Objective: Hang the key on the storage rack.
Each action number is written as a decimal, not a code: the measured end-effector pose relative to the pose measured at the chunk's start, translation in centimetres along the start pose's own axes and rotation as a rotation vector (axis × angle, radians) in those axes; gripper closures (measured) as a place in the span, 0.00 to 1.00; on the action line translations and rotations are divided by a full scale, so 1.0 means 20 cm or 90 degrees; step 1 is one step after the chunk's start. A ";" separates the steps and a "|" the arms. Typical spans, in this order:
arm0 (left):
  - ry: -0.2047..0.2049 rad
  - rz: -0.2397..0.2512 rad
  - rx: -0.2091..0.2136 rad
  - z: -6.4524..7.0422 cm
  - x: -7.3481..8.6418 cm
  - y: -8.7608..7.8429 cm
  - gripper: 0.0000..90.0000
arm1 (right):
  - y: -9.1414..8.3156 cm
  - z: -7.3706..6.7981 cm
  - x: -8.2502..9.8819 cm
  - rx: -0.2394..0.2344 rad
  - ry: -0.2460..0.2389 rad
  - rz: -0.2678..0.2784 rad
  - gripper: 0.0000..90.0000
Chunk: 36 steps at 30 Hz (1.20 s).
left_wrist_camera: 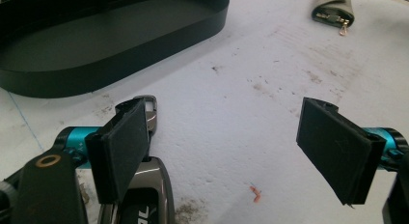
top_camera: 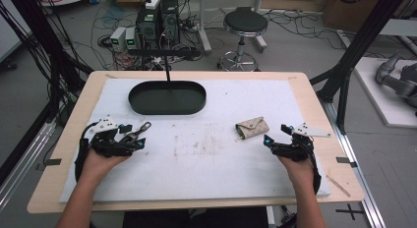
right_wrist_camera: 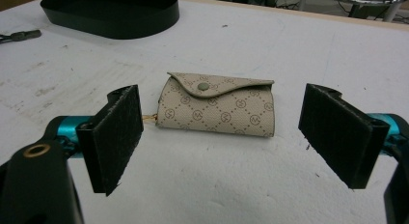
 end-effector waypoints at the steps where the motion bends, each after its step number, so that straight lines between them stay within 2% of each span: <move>1: 0.000 -0.002 -0.001 0.00 0.00 0.00 0.21 | 0.00 0.00 0.00 0.001 -0.003 0.003 0.18; 5: 0.001 -0.002 -0.004 -0.01 0.00 0.00 0.21 | 0.00 0.01 0.00 0.002 0.006 0.003 0.18; 17: 0.003 -0.004 -0.016 -0.02 -0.02 0.03 0.21 | -0.01 -0.01 0.01 0.007 -0.002 -0.004 0.18; 18: -0.001 -0.007 -0.029 -0.05 -0.02 0.06 0.22 | -0.01 -0.01 0.01 0.005 0.004 -0.002 0.18; 21: -0.008 -0.014 -0.042 -0.07 -0.03 0.08 0.23 | -0.02 0.00 0.00 0.006 0.009 0.003 0.18; 22: -0.006 -0.024 -0.052 -0.09 -0.04 0.10 0.24 | -0.03 0.00 -0.01 0.010 0.004 0.005 0.18; 26: -0.001 -0.036 -0.054 -0.11 -0.07 0.14 0.27 | -0.02 0.01 0.00 0.010 0.008 0.002 0.18; 28: 0.004 -0.064 -0.058 -0.14 -0.09 0.16 0.28 | -0.02 0.01 0.01 0.009 0.011 -0.001 0.18; 30: 0.004 -0.063 -0.058 -0.15 -0.10 0.17 0.30 | -0.02 0.01 0.01 0.011 0.011 -0.001 0.18; 32: -0.002 -0.085 -0.066 -0.17 -0.09 0.19 0.33 | -0.01 0.01 0.02 0.009 0.011 -0.006 0.18; 33: -0.002 -0.085 -0.066 -0.17 -0.09 0.19 0.34 | -0.01 0.01 0.02 0.009 0.011 -0.006 0.18; 34: -0.007 -0.107 -0.070 -0.19 -0.06 0.20 0.35 | -0.01 0.01 0.02 0.008 0.007 -0.009 0.18; 35: -0.007 -0.107 -0.070 -0.19 -0.06 0.20 0.35 | -0.01 0.01 0.02 0.008 0.007 -0.009 0.18; 36: -0.009 -0.128 -0.075 -0.20 -0.05 0.22 0.36 | 0.00 0.01 0.02 0.008 0.007 -0.014 0.18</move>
Point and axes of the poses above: each handheld gripper's, and its own axes: y roughly forward along the jaws, x roughly out of its underside, z roughly to its right, the point moved 5 cm from there along y, roughly forward along the jaws
